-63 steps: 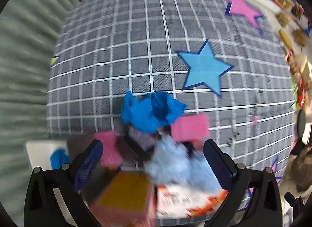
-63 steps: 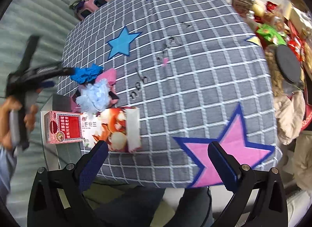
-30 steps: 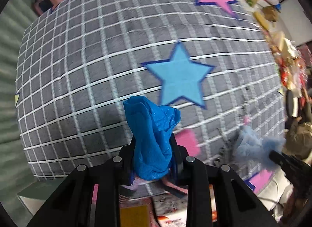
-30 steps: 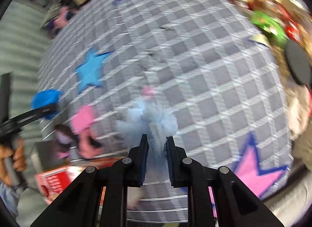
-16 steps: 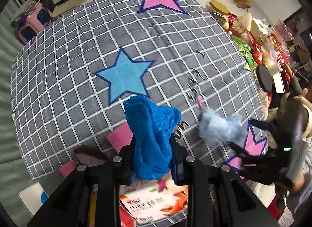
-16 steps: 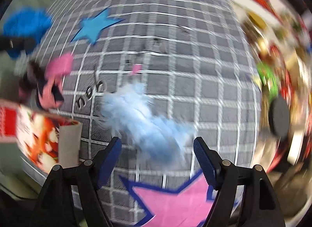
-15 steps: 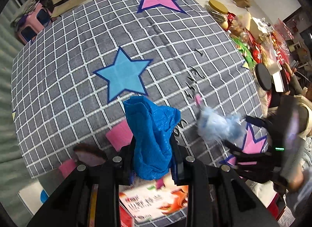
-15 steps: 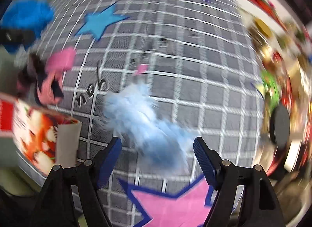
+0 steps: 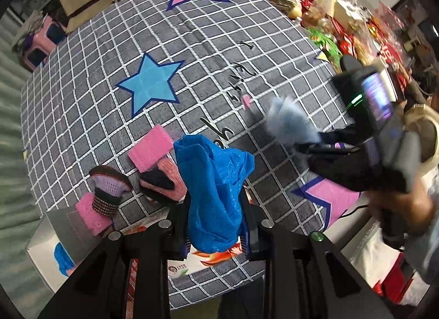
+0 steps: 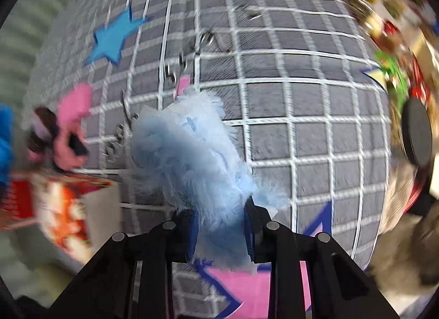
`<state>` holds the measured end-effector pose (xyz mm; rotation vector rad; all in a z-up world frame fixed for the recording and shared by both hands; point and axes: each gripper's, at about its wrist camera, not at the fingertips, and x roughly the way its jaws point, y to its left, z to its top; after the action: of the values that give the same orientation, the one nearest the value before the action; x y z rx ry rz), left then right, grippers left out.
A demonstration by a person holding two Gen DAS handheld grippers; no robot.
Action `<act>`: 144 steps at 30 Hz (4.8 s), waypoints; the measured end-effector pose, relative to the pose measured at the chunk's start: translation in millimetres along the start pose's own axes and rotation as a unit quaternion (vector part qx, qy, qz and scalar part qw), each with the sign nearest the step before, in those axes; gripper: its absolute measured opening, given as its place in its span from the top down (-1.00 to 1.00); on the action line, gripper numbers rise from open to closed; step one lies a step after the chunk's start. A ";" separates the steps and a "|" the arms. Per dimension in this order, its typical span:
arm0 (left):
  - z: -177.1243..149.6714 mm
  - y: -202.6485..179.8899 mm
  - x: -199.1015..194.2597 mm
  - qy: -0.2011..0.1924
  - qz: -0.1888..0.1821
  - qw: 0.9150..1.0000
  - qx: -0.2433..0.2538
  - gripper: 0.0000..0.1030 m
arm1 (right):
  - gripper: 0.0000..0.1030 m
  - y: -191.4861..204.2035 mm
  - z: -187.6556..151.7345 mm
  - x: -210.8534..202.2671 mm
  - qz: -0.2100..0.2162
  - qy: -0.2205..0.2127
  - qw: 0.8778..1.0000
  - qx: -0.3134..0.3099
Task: Organize soft objects
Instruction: 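Grasp the blue plastic bag with the left tool while the right tool grasps the light-blue fluffy toy, then carry the blue bag and fluffy toy in both tools over the white box, then open both tools to drop the bag and fluffy toy into the box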
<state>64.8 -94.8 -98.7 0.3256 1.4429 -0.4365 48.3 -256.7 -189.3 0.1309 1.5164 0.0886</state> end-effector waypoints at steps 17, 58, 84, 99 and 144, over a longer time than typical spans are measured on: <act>-22.9 -71.1 -48.7 -0.050 0.024 0.998 -0.034 0.42 | 0.43 -8.2 -63.8 -109.3 0.093 -0.055 0.994 0.017; -240.4 163.7 -98.8 -0.121 0.095 0.963 -0.223 0.42 | 0.43 236.1 -90.5 -122.2 0.094 -0.108 0.985 -0.092; -308.6 242.0 -60.8 -0.104 0.061 0.930 -0.346 0.42 | 0.42 389.4 -74.2 -100.2 0.093 -0.047 0.961 -0.256; -297.5 244.7 -42.0 -0.083 0.079 0.940 -0.323 0.42 | 0.42 414.3 -72.1 -86.1 0.087 -0.026 0.960 -0.264; -285.9 271.2 -2.9 -0.066 0.025 0.938 -0.340 -1.00 | -0.72 391.8 -31.6 -90.9 0.062 -0.063 0.976 -0.200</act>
<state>-57.5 277.8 -138.7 -0.2230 1.3600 0.0974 21.0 119.3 -45.8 -0.0905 1.3357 0.4741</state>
